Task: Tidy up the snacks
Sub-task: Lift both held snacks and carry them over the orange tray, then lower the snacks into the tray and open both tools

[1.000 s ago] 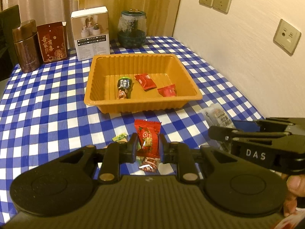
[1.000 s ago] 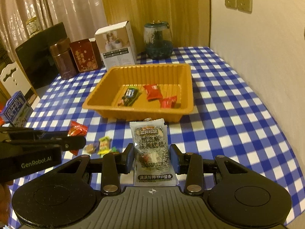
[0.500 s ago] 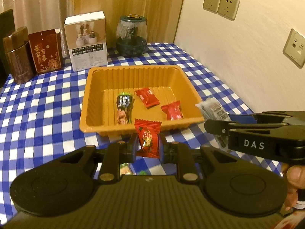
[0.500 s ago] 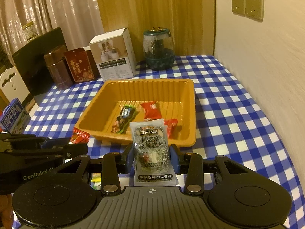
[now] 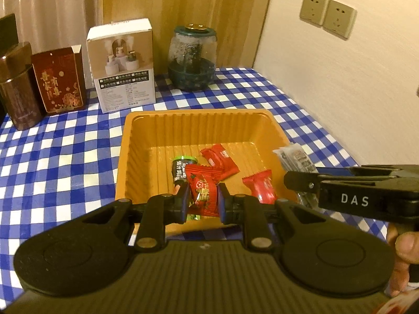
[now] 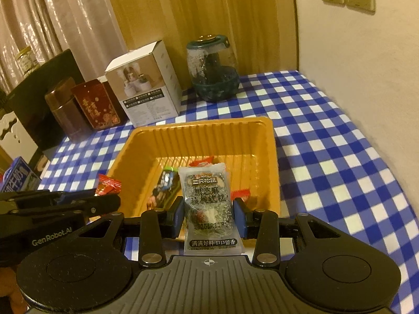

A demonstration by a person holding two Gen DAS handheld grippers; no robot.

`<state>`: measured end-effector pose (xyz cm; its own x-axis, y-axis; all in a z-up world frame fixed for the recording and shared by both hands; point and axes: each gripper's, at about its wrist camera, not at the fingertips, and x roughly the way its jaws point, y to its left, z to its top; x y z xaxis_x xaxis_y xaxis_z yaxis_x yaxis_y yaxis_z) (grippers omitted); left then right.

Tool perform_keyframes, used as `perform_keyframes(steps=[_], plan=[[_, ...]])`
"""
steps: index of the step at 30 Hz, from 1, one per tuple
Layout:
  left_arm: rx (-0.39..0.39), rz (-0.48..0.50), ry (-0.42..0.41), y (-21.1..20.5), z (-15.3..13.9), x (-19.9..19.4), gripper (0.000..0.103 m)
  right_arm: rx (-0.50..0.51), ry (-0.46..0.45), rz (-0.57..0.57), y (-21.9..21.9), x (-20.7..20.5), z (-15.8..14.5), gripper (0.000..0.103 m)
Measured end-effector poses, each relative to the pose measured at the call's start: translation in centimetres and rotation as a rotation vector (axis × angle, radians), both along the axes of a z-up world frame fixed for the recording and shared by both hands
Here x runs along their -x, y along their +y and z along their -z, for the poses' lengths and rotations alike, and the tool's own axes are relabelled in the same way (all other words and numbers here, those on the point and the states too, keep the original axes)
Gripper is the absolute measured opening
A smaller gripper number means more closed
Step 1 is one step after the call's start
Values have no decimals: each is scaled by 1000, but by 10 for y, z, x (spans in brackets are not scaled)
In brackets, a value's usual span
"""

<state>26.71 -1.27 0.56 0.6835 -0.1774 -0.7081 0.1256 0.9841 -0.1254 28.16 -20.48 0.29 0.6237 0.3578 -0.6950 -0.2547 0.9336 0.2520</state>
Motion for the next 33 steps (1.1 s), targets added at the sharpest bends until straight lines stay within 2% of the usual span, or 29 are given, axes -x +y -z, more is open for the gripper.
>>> perform_keyframes(steps=[11,20,23,33], plan=[[-23,-22,29,12,22,-36,19,-28,15,8,14,-34,11,40],[-35,-28,47,18,35,-50,20,-33,27,12,20,-45,21,40],[-35,-39,43,22,38,-51,32,-34,32,15,20,-45,23,40],[-35,-58,20,32,28,-41,32,-44,37,19,22,-45,23,40]])
